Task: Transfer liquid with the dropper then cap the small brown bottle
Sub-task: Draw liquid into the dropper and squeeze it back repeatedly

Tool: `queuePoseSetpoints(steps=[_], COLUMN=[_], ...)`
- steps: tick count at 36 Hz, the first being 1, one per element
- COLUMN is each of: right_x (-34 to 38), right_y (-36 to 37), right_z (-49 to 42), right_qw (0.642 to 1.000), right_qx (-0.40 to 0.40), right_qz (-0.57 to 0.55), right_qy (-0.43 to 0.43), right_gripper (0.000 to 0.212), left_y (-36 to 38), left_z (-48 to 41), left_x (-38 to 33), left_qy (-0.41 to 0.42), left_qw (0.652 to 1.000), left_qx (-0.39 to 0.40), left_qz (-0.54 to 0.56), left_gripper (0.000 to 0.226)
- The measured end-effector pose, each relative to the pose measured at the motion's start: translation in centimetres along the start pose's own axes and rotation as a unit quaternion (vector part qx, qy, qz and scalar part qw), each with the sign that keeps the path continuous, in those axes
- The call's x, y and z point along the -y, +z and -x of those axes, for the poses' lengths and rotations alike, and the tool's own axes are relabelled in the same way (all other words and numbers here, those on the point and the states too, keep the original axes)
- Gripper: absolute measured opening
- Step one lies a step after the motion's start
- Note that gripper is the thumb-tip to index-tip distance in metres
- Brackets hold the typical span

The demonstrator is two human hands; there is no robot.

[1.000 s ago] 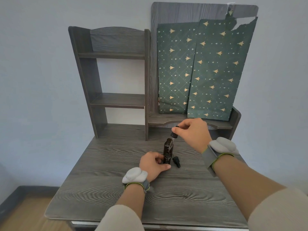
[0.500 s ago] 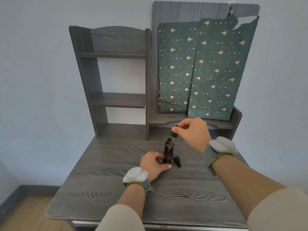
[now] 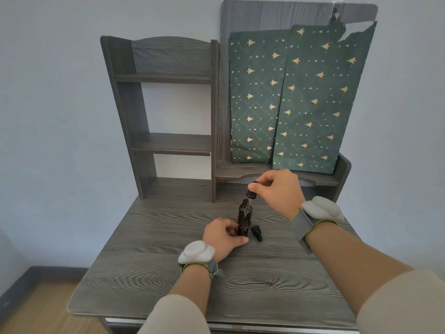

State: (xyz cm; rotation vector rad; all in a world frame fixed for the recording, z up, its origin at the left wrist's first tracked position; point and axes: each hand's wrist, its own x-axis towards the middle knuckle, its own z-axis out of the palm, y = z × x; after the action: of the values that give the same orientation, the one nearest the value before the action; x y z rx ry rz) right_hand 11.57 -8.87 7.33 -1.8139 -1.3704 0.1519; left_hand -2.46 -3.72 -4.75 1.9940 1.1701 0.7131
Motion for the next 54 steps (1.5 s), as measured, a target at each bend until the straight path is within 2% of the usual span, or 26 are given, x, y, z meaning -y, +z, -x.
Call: queuePoseSetpoints(steps=[19, 39, 54], right_x=[-0.27, -0.54, -0.01], right_y=[0.08, 0.41, 0.30], right_z=[-0.34, -0.33, -0.02], right_qw=[1.000, 0.998, 0.999], right_qx=[0.007, 0.004, 0.017], right_qz=[0.002, 0.051, 0.026], right_qy=[-0.007, -0.032, -0.024], right_gripper=[0.016, 0.016, 0.020], left_y=[-0.10, 0.02, 0.00], left_z=[0.04, -0.14, -0.03], left_x=[-0.13, 0.06, 0.06], left_qy=[0.006, 0.005, 0.005], left_qw=[1.000, 1.000, 1.000], left_qx=[0.005, 0.004, 0.000], left_qz=[-0.016, -0.022, -0.018], left_gripper=[0.034, 0.031, 0.032])
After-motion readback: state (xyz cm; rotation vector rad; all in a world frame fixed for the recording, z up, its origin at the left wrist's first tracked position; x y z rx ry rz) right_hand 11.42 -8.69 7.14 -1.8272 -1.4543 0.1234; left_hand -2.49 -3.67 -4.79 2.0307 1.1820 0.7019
